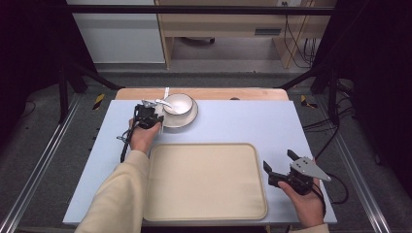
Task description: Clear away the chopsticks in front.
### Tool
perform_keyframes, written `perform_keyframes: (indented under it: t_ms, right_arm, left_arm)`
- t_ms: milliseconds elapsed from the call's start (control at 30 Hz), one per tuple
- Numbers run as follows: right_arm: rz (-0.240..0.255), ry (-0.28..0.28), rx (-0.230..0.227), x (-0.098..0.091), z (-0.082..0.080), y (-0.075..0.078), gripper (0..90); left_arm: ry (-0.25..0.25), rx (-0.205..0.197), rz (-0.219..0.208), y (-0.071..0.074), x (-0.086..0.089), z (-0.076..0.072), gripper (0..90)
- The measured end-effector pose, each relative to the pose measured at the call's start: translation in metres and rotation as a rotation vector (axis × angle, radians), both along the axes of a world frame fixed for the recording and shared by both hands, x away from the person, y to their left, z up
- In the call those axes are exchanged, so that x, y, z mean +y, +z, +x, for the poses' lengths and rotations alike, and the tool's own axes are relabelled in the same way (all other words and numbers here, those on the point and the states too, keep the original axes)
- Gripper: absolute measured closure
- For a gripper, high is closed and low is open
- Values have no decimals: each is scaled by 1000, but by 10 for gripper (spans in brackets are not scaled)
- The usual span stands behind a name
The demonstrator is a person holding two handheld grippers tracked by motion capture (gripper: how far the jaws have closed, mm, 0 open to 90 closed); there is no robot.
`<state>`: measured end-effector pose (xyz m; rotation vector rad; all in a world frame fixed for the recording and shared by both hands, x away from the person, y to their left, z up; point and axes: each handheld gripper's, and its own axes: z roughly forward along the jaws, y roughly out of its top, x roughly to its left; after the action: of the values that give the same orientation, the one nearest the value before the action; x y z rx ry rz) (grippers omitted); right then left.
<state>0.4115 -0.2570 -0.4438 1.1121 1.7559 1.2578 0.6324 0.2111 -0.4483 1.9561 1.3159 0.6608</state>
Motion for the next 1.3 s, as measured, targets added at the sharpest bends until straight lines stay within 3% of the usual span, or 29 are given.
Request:
perform_keyframes:
  t_ms: [233, 533, 667, 867, 1133, 1200, 1300]
  right_arm:
    - [-3, 3, 9, 2, 1, -1, 79]
    - [-1, 6, 9, 1, 1, -1, 81]
    - [-1, 5, 11, 1, 1, -1, 81]
    - [1, 3, 10, 0, 2, -1, 82]
    - [3, 4, 12, 0, 2, -1, 83]
    - [0, 5, 10, 1, 2, -1, 83]
    - [4, 8, 11, 1, 2, -1, 83]
  left_arm:
    - [62, 18, -56, -6, -1, 5, 769]
    - [132, 33, -131, -11, -3, 9, 797]
    - [166, 25, -142, -10, -1, 9, 842]
    - [173, 10, -139, -6, 2, 7, 853]
    - [215, -14, -174, 8, 21, -8, 855]
    - [241, -20, -205, 12, 27, -16, 854]
    - [260, -21, -208, 17, 34, -31, 854]
